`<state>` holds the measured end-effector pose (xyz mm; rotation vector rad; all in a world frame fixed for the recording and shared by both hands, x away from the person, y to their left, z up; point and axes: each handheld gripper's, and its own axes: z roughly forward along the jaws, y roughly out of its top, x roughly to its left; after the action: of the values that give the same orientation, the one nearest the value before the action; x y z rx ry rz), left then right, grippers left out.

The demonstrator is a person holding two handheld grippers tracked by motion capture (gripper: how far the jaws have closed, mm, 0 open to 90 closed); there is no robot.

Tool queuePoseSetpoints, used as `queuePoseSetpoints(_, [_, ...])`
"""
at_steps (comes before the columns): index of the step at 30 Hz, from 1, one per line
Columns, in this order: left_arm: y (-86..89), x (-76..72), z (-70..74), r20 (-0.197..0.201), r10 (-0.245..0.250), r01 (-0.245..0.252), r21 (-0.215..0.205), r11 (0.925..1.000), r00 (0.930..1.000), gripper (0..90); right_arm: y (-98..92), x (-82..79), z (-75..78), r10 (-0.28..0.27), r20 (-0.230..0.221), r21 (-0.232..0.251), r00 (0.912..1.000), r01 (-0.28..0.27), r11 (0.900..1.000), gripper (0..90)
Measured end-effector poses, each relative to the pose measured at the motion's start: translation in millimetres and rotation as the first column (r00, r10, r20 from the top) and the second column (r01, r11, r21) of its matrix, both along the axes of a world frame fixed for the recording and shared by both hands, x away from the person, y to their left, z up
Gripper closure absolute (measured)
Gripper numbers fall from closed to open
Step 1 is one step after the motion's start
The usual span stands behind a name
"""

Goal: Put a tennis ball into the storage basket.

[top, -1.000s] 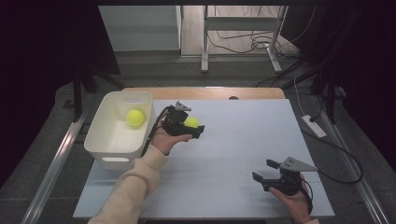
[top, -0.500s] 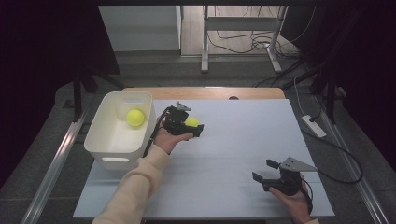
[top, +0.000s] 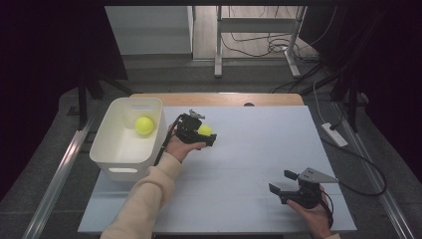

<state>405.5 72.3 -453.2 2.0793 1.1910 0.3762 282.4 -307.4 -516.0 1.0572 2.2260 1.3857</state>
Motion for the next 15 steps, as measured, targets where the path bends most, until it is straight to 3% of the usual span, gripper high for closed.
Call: queuePoseSetpoints(15, [0.6,14.7,-11.6,-0.032,0.016,-0.016,0.019,0.9997,0.9994,12.3,-0.5,0.0,0.2,0.0,0.001,0.0,1.0,0.0,1.0,16.0])
